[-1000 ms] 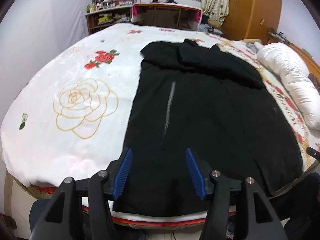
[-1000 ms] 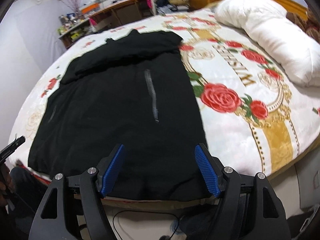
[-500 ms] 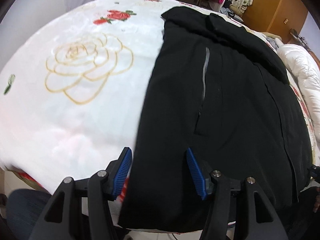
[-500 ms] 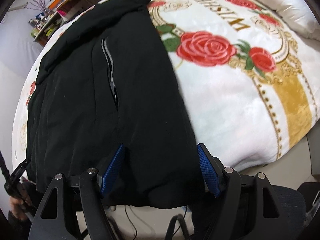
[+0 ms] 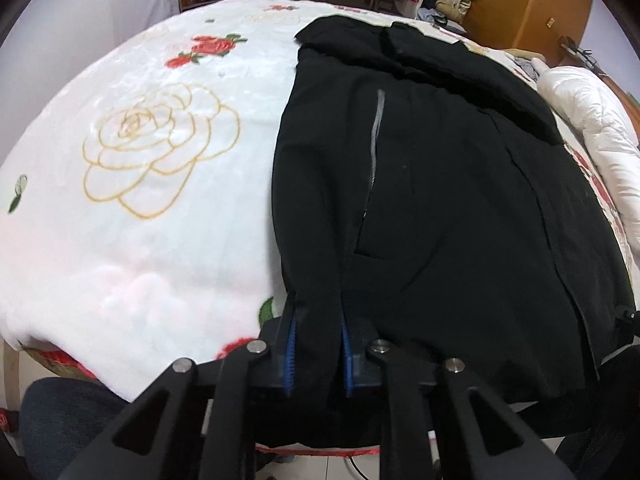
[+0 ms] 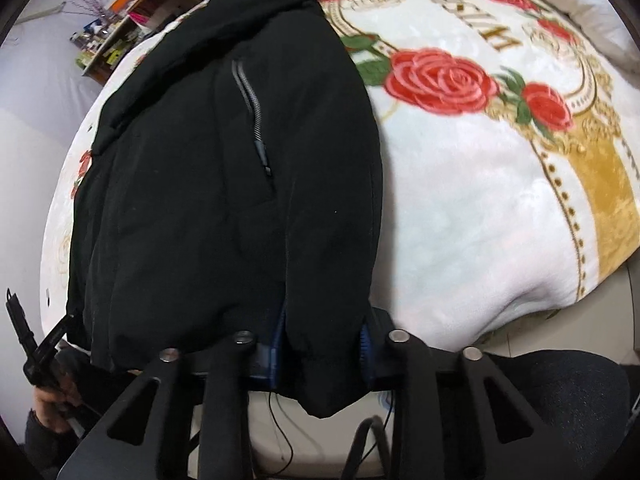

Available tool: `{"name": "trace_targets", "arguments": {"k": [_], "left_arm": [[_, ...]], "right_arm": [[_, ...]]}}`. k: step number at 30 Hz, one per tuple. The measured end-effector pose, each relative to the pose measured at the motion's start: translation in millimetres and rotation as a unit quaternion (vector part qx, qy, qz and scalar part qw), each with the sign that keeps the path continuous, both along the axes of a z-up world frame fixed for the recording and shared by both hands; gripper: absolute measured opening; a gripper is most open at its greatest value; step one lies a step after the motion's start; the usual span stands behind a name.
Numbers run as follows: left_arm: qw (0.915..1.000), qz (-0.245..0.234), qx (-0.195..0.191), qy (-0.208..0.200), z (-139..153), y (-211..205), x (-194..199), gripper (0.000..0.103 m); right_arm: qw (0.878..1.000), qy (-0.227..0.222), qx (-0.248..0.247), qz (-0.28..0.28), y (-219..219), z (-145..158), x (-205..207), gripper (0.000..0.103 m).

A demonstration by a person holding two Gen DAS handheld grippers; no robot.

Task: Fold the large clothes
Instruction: 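Grasp the hem with both tools and lift it toward the collar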

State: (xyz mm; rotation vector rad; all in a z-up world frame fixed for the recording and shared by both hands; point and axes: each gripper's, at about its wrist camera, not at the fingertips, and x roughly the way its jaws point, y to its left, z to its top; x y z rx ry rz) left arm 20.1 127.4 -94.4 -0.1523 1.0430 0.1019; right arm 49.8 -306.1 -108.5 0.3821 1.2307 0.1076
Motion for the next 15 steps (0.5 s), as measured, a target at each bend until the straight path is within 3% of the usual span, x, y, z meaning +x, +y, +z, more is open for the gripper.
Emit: {"name": "trace_targets", "arguments": {"k": [8,15], "left_arm": [[0.9979,-0.014,-0.01,-0.062,49.4,-0.5,-6.9,0.015],[0.9909,-0.024,-0.02,-0.131,103.6,5.2,3.5,0.014]], "right_arm": [[0.998,-0.068,0.005,0.008,-3.7,40.9,-8.8,0.022],[0.991,-0.131,0.014,0.019,-5.3,86.4,1.7,0.021]]}}
